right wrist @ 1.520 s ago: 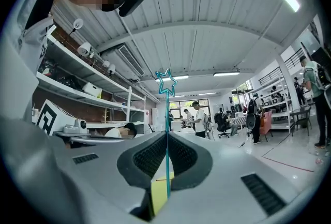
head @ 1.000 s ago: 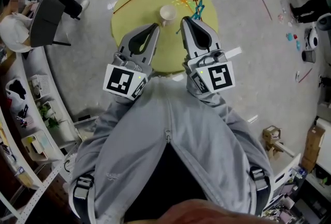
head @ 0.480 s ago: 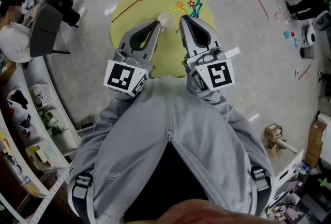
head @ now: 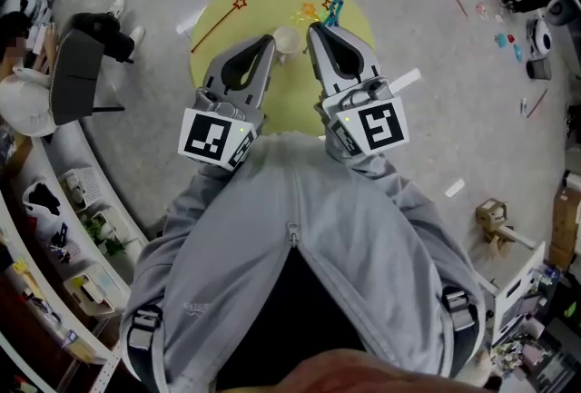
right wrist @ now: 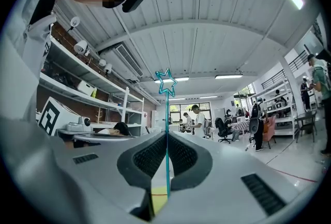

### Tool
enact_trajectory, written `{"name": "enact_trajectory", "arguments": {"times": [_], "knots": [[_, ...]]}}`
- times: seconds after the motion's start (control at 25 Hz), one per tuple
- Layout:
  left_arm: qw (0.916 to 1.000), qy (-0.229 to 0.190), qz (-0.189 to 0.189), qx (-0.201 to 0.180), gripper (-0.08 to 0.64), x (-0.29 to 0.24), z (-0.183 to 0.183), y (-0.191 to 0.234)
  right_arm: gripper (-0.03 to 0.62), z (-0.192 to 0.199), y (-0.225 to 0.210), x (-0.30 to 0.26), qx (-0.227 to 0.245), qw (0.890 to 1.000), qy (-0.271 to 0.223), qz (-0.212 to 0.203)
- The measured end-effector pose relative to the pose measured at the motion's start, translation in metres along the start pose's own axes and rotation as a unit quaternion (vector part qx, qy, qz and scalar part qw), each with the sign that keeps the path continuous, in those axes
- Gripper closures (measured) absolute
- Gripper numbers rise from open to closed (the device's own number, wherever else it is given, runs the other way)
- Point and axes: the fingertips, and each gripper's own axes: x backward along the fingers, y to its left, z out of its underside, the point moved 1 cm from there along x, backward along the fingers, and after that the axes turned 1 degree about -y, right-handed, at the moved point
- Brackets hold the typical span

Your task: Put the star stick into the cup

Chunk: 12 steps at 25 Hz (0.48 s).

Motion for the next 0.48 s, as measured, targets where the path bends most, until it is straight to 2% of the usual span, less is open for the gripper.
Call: {"name": "enact_trajectory", "arguments": {"times": [0.48], "knots": [[0.9998,0.012,0.013,0.004,0.543,-0.025,0.013,0.018,0.557,0.021,-0.017,-0.026,-0.014,1.000,0.019,0.004]]}}
